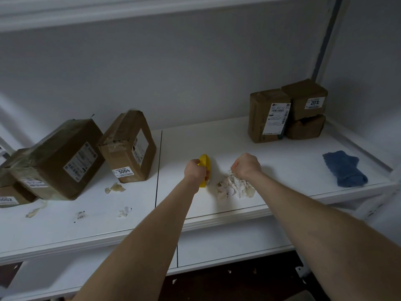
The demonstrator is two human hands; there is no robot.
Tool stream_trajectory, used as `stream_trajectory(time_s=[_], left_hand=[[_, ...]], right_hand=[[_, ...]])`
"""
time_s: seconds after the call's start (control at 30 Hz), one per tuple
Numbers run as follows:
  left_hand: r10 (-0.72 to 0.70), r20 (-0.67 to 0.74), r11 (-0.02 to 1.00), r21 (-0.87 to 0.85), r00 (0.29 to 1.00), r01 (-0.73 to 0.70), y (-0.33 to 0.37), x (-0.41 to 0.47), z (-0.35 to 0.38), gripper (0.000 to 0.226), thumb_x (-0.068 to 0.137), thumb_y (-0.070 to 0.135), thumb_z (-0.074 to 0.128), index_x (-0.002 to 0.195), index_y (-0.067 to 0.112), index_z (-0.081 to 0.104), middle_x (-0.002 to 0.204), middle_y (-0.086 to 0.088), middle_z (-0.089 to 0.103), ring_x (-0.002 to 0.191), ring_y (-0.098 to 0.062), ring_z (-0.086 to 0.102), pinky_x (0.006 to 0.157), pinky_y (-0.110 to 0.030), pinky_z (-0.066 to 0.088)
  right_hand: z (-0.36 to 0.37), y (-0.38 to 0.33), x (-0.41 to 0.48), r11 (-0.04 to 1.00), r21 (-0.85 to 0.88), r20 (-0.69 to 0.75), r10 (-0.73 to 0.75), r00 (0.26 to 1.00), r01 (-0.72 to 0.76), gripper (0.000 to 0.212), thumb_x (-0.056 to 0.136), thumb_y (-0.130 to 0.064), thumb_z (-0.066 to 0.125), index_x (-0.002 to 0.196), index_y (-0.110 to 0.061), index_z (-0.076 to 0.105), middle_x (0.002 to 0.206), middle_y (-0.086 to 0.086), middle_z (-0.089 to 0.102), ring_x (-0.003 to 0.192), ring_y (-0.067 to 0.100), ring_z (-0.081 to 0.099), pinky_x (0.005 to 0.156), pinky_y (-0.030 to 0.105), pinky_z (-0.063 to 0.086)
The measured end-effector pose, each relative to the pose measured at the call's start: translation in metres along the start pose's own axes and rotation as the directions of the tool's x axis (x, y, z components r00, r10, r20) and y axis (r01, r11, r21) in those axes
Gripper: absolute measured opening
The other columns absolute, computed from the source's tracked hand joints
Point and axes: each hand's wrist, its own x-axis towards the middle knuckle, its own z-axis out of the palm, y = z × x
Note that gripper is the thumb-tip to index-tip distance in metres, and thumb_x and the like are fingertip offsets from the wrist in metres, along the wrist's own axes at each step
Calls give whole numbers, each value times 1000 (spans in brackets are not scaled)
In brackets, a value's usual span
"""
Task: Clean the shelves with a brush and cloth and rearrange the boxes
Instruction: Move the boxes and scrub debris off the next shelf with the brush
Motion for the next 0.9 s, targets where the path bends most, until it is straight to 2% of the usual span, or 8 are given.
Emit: stream_trajectory(time_s=[0.1,0.23,0.33,0.4,0.53,0.63,0.7,0.9], left_hand=[[-46,-2,989,-139,999,46,0,-4,1,48,98,6,37,145,11,31,75,-1,52,58,-13,51,45,-20,45],[-36,26,983,-178,999,40,0,-4,1,53,92,-5,37,144,6,32,88,-12,58,67,-23,56,69,-36,52],[-17,0,999,-44,1000,17,-1,-1,-2,49,92,0,44,140,6,39,118,-16,56,101,-32,57,92,-41,50],[-8,-22,1000,8,1000,8,-1,-1,-3,27,92,4,46,116,11,54,98,-8,55,100,-31,52,91,-38,47],[17,-84,997,78,996,-10,1,-3,-7,17,91,5,45,82,19,43,77,1,44,91,-27,47,86,-34,46],[42,-110,997,67,993,-35,3,-8,-15,24,91,5,46,112,10,57,110,-11,56,110,-32,53,99,-40,47],[83,-153,994,87,985,-70,5,-11,-25,41,92,6,45,132,7,48,128,-14,54,118,-33,52,100,-39,47],[358,-440,932,224,823,-285,16,-21,-92,31,93,11,43,113,15,66,117,-6,65,107,-23,59,82,-23,43]], right_hand=[[2,-2,-2,999,-37,-11,-1,1000,0,19,86,-5,58,97,-5,73,103,12,69,94,29,65,82,31,55],[1,-2,-3,998,-58,-46,-5,999,3,22,90,-6,53,99,-10,73,105,8,69,95,26,64,84,31,55],[0,-2,-3,999,-47,-27,13,1000,-15,19,89,-8,56,98,-9,73,104,8,69,94,25,65,83,31,55],[-1,-2,-3,999,-40,-22,19,1000,-20,20,91,-10,56,101,-9,73,107,8,69,96,25,65,85,31,55],[-3,-5,-5,999,-44,-32,-4,999,3,26,95,-12,46,102,-9,71,111,9,67,95,27,62,78,28,48],[-1,-18,-8,997,-56,-28,-56,998,54,28,97,-21,44,103,-11,70,110,11,67,98,29,62,73,28,44],[3,-33,-10,993,-56,-20,-105,994,104,30,97,-25,44,106,-12,70,113,12,66,104,31,61,77,30,46],[35,-102,-19,951,38,18,-309,951,308,28,95,-26,48,107,-11,69,120,15,64,112,32,59,86,32,48]])
